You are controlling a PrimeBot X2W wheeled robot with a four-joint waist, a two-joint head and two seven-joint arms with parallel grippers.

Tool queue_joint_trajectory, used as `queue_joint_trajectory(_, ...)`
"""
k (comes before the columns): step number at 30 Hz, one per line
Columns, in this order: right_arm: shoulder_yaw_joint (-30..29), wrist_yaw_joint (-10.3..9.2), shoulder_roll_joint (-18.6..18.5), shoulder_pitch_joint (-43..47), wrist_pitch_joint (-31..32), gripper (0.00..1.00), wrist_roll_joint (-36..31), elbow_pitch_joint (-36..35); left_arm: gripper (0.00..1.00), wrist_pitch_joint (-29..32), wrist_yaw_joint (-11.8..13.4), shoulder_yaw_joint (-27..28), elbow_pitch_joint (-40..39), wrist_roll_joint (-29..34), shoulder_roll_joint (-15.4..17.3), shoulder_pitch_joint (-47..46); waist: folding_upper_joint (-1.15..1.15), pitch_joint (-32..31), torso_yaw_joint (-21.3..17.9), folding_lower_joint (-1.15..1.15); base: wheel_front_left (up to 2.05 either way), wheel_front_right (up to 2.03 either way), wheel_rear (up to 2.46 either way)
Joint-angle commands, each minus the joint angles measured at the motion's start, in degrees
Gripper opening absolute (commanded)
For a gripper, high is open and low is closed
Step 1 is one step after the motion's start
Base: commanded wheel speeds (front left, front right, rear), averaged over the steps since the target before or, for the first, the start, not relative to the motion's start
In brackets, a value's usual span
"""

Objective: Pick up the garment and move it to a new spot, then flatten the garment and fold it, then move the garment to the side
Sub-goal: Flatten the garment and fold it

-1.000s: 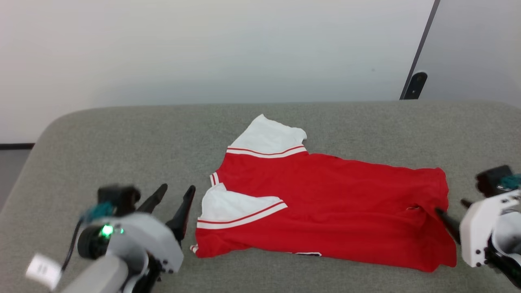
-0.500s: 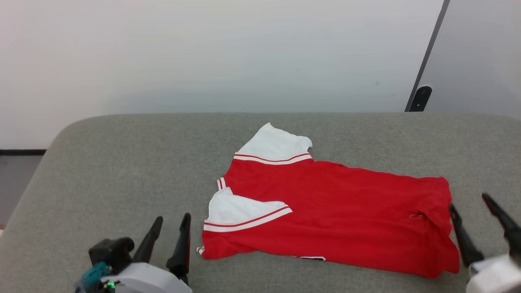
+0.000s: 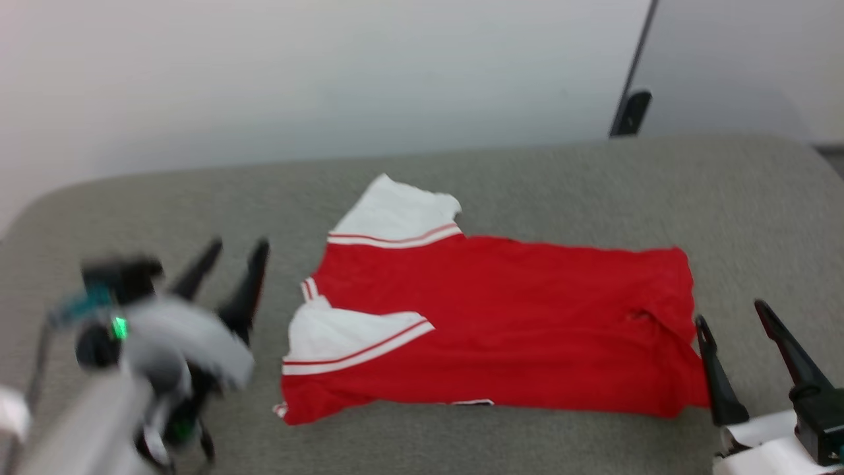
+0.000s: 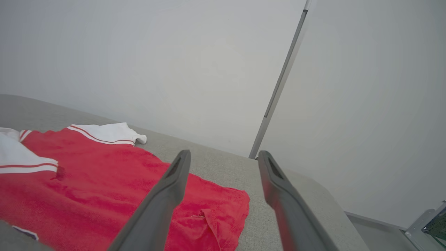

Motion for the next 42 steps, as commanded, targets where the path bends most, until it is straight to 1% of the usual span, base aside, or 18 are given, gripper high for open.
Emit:
queue_joint_trajectory(1,0.30,-0.07,0.75,-1.13,-0.38,1.00,0.10,-0.36,1.00,2.85,-1.40,0.12,0.91,-1.26,0.50,-3.59,0.00,5.87,-4.45,0.00,0.00,0.00,0.00)
queue_joint_trajectory(3,0.55,-0.07,1.58,-2.05,-0.52,1.00,-0.39,-0.92,1.00,8.42,-3.36,-0.36,2.77,-3.14,1.86,-8.69,0.00,8.49,-5.81,0.00,0.00,0.00,0.00)
queue_joint_trajectory(5,0.70,-0.07,2.36,-3.00,-0.68,1.00,-0.67,-1.31,1.00,14.56,-4.87,-1.46,4.64,-3.46,3.32,-14.42,0.00,11.07,-6.90,0.00,0.00,0.00,0.00)
queue_joint_trajectory(10,1.10,-0.07,4.29,-5.42,-0.80,1.00,-1.08,-2.12,1.00,28.95,-5.99,-4.17,9.16,-4.65,4.05,-27.40,0.00,16.87,-9.12,0.00,0.00,0.00,0.00)
queue_joint_trajectory(12,1.56,-0.07,4.72,-6.47,-0.78,1.00,-1.07,-2.52,1.00,33.43,-6.01,-5.01,11.18,-4.58,4.18,-32.04,0.00,18.86,-9.98,0.00,0.00,0.00,0.00)
queue_joint_trajectory(15,2.34,-0.07,5.39,-7.65,-0.79,1.00,-0.80,-2.84,1.00,38.50,-6.54,-6.35,14.09,-4.14,3.89,-37.83,0.00,21.45,-11.13,0.00,0.00,0.00,0.00)
queue_joint_trajectory(18,2.88,-0.07,5.96,-8.65,-0.80,1.00,-0.37,-2.85,1.00,42.18,-7.44,-8.15,17.13,-2.58,4.04,-43.00,0.00,23.41,-12.12,0.00,0.00,0.00,0.00)
queue_joint_trajectory(23,3.56,-0.07,6.72,-9.80,-0.81,1.00,-0.14,-3.16,1.00,47.87,-8.63,-11.42,22.67,-0.21,3.27,-49.98,0.00,25.94,-13.40,0.00,0.00,0.00,0.00)
queue_joint_trajectory(29,4.42,-0.07,7.21,-10.75,-0.82,1.00,0.36,-2.88,1.00,55.44,-9.60,-15.50,28.53,2.36,2.80,-56.38,0.00,28.05,-14.38,0.00,0.00,0.00,0.00)
queue_joint_trajectory(34,5.06,-0.07,7.37,-11.13,-0.82,1.00,0.76,-2.63,1.00,58.38,-10.19,-18.12,30.97,4.29,3.14,-59.95,0.00,29.26,-15.03,0.00,0.00,0.00,0.00)
queue_joint_trajectory(39,5.95,-0.07,7.51,-12.00,-0.82,1.00,1.40,-2.61,1.00,61.87,-10.51,-19.92,34.55,5.34,2.41,-63.50,0.00,30.57,-15.87,0.00,0.00,0.00,0.00)
queue_joint_trajectory(42,6.11,-0.07,7.62,-12.11,-0.82,1.00,1.40,-2.67,1.00,63.82,-10.08,-20.85,36.80,5.51,1.40,-64.15,0.00,31.12,-16.13,0.00,0.00,0.00,0.00)
